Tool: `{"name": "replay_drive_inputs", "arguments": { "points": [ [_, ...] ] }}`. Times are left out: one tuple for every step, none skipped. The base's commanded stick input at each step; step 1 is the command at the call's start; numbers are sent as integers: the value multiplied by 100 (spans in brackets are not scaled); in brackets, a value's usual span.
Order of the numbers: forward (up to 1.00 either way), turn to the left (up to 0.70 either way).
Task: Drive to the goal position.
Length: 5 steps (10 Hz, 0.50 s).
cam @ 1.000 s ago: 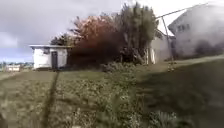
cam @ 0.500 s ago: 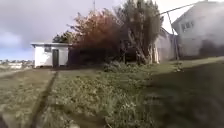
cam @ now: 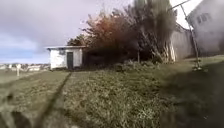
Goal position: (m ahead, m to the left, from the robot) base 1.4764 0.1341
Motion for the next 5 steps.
{"name": "replay_drive_inputs", "arguments": {
  "points": [
    [64, 0],
    [69, 0],
    [70, 0],
    [70, 0],
    [70, 0]
  ]
}}
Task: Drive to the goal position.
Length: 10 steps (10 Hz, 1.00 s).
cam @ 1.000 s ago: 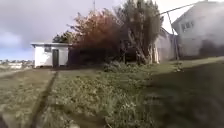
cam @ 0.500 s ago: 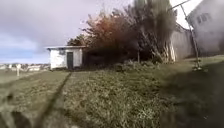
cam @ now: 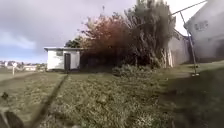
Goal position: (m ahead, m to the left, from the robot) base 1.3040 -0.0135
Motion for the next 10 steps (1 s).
{"name": "replay_drive_inputs", "arguments": {
  "points": [
    [70, 0],
    [70, 1],
    [70, 5],
    [70, 14],
    [70, 14],
    [70, 14],
    [70, 14],
    [70, 14],
    [70, 14],
    [70, 14]
  ]
}}
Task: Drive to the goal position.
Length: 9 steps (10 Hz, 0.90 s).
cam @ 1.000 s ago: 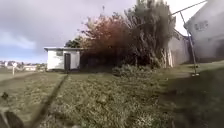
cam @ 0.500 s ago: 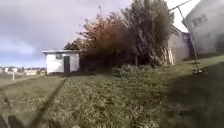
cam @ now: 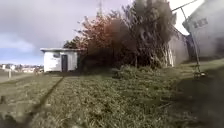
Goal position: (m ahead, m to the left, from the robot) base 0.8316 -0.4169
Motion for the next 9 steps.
{"name": "replay_drive_inputs", "arguments": {
  "points": [
    [70, 14],
    [70, 14],
    [70, 14],
    [70, 14],
    [70, 14],
    [70, 14],
    [70, 14],
    [70, 14],
    [70, 14]
  ]
}}
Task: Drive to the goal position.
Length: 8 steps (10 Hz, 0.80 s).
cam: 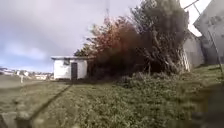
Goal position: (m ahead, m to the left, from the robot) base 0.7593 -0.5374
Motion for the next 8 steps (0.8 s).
{"name": "replay_drive_inputs", "arguments": {
  "points": [
    [70, 14],
    [70, 14],
    [70, 14],
    [70, 14],
    [70, 14],
    [70, 12],
    [70, 9],
    [70, 1]
  ]
}}
